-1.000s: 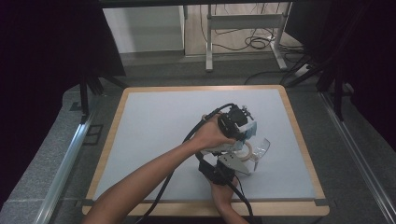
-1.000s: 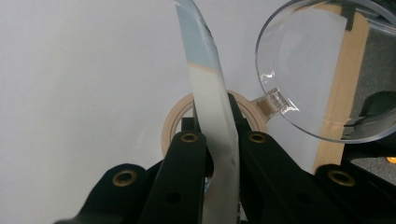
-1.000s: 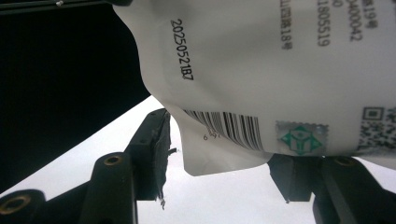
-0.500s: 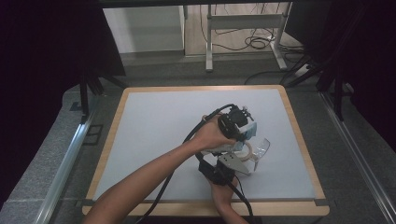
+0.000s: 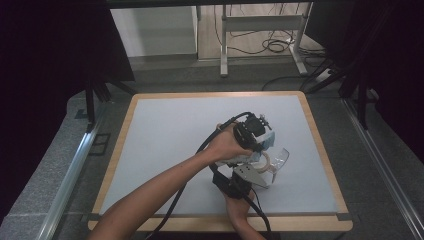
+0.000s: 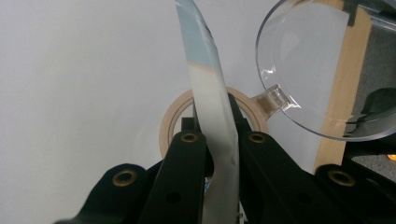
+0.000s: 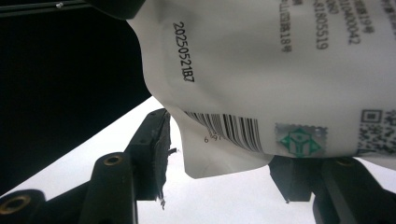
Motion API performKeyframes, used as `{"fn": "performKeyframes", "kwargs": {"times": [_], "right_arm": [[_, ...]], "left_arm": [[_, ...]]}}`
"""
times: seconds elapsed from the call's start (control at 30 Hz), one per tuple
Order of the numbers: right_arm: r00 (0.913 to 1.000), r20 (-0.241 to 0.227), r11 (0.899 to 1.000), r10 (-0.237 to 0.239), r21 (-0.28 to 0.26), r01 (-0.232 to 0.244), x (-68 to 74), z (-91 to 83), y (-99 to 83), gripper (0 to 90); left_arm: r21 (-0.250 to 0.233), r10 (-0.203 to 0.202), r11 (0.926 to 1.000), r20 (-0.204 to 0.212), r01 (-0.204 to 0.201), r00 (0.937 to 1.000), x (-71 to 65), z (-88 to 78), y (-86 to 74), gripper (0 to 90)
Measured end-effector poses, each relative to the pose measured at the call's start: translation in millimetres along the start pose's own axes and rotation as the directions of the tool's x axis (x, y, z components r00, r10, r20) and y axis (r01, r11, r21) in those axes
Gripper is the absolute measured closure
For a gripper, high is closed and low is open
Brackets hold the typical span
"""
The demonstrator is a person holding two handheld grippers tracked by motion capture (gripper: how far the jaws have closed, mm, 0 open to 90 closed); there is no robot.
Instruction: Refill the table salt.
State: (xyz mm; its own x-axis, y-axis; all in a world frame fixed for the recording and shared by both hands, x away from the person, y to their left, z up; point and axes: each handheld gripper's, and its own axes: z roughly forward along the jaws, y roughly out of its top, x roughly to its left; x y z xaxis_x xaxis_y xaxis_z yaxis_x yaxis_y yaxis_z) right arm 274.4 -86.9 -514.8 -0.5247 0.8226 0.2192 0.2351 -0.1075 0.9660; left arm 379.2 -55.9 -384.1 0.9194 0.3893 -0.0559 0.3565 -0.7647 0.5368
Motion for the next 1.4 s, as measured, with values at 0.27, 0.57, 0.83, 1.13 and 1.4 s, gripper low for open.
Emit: {"fn": "performKeyframes", "kwargs": {"times": [0.27, 0.57, 0.83, 1.13, 1.4], "right_arm": [[0.9999, -0.001, 1.0, 0.011, -0.011, -0.011, 0.9, 0.1, 1.6, 44.9], [0.9998, 0.006, 1.0, 0.021, -0.023, -0.02, 0.9, 0.1, 2.5, 45.5], [0.9994, 0.008, 0.999, 0.032, -0.026, -0.032, 0.1, 0.7, 0.3, 45.7], [0.9994, 0.008, 0.999, 0.034, -0.031, -0.034, 0.0, -0.1, 1.4, 45.5], [0.9995, 0.012, 0.999, 0.031, -0.035, -0.03, -0.5, 0.6, 1.2, 45.4]], "left_arm": [[0.002, 0.004, 1.0, -0.005, -0.004, 1.0, -1.2, -1.6, 1.7, 90.0], [-0.001, 0.006, 1.0, -0.004, -0.006, 1.0, -2.8, -2.0, 3.4, 90.0], [-0.003, 0.003, 1.0, -0.004, -0.003, 1.0, -1.8, -3.0, 3.2, 90.0], [0.002, 0.013, 0.9999, -0.007, -0.013, 0.9999, -4.3, -1.5, 5.1, 90.0], [0.003, 0.016, 0.9999, -0.01, -0.016, 0.9998, -5.3, -0.1, 5.6, 90.0]]}}
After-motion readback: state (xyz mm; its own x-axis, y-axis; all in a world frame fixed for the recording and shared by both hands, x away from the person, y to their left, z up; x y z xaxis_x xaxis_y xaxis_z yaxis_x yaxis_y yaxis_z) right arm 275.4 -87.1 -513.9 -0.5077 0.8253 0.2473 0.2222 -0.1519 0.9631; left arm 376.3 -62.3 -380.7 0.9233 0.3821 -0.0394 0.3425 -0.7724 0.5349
